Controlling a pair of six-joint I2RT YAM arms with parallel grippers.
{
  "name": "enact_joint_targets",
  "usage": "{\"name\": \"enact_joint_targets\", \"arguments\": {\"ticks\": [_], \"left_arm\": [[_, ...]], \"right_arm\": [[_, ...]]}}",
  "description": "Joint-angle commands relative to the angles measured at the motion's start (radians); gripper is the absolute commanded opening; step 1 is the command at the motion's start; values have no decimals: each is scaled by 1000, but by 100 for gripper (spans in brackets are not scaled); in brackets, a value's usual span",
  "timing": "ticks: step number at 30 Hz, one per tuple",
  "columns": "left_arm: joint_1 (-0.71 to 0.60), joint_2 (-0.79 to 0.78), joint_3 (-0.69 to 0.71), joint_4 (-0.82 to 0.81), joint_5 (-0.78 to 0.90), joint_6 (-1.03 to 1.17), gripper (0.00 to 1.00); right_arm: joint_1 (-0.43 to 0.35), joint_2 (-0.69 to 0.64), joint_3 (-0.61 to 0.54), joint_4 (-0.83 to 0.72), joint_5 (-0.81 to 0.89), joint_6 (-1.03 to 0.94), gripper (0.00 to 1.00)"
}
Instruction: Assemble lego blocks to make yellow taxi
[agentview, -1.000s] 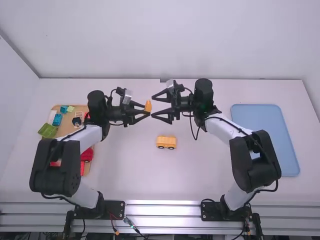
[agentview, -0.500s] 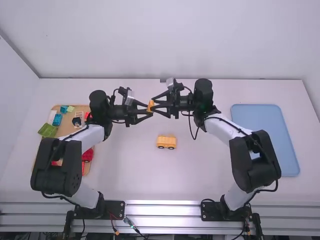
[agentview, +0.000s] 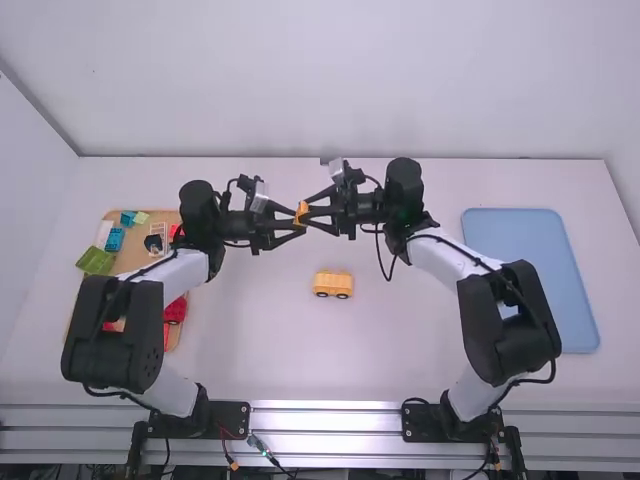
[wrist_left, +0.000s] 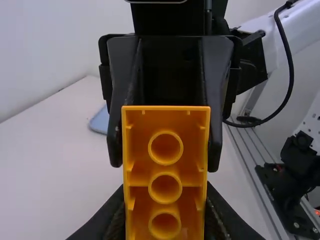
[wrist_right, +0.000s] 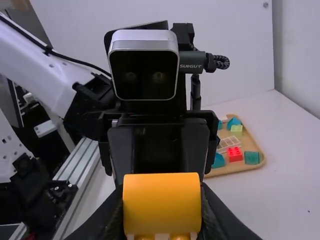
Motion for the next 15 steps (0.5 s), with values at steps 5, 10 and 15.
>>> {"name": "enact_joint_targets", "arguments": {"ticks": [5, 10, 15], "left_arm": [[-3, 3, 19, -8, 18, 52, 19], [-3, 3, 19, -9, 14, 50, 30], [-2, 3, 19, -31, -41, 50, 89]], "right_arm": [[13, 4, 34, -1, -11, 4, 21], [16, 4, 34, -2, -11, 4, 11], [16, 4, 34, -9, 14, 3, 11]]}}
